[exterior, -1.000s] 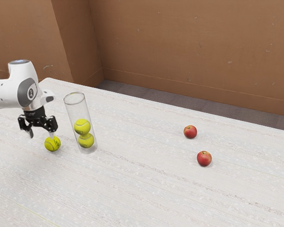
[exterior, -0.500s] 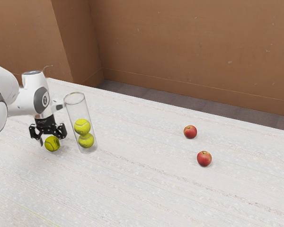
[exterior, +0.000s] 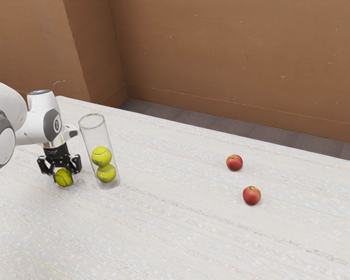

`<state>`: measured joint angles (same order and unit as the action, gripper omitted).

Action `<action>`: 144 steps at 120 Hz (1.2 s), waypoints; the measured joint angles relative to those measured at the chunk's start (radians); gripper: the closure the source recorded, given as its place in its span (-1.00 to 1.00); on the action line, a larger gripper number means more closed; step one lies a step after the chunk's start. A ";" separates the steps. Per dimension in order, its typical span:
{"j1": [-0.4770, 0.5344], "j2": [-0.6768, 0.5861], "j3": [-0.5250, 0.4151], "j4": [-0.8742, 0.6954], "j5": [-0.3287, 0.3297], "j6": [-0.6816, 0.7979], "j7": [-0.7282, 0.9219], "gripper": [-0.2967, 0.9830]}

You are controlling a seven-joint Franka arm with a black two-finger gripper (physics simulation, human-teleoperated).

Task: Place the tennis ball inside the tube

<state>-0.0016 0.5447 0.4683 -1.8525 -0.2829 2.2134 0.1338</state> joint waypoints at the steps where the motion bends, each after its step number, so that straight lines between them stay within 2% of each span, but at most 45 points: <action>1: 0.000 0.000 0.000 0.000 0.000 0.000 0.000 -0.22; 18: 0.000 0.001 0.000 -0.001 -0.001 0.001 0.004 -0.08; 36: -0.003 -0.002 0.001 0.000 0.004 0.002 0.001 -0.02; 64: -0.023 -0.080 0.008 -0.010 0.024 -0.021 -0.007 0.19; 106: -0.029 -0.322 0.015 -0.008 0.194 -0.085 -0.053 0.44; 144: -0.034 -0.384 -0.102 0.223 0.327 -0.225 -0.105 0.48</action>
<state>-0.0354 0.1606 0.3662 -1.6299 0.0445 1.9885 0.0291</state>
